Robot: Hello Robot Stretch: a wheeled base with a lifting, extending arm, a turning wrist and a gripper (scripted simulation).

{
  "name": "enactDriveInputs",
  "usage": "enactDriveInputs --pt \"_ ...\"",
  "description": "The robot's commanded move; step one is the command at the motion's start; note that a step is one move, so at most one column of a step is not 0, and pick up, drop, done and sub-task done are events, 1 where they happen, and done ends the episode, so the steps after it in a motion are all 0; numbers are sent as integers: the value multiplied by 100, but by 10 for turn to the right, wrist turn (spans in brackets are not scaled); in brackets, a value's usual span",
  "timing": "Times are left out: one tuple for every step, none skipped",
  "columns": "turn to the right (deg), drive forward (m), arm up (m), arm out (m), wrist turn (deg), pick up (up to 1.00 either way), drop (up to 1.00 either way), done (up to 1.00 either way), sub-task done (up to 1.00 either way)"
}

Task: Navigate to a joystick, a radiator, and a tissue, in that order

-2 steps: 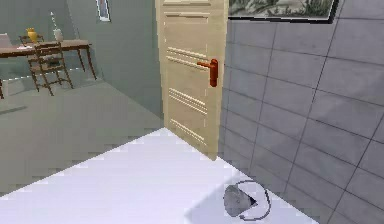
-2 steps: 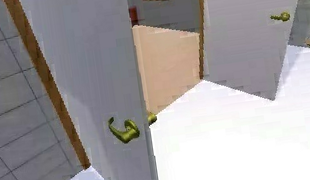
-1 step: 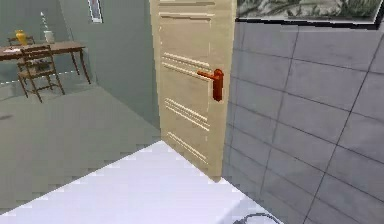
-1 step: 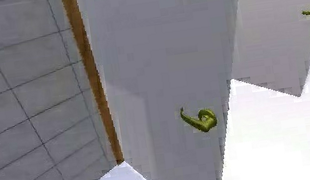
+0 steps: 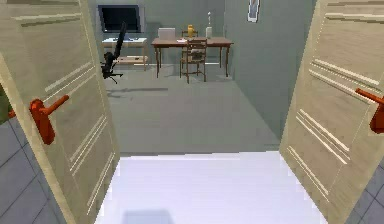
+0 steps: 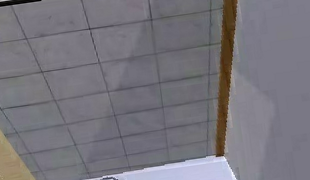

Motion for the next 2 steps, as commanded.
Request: enactDriveInputs --pt "-30 0 0 0 0 0 0 0 0" --pt "0 100 0 0 0 0 0 0 0"
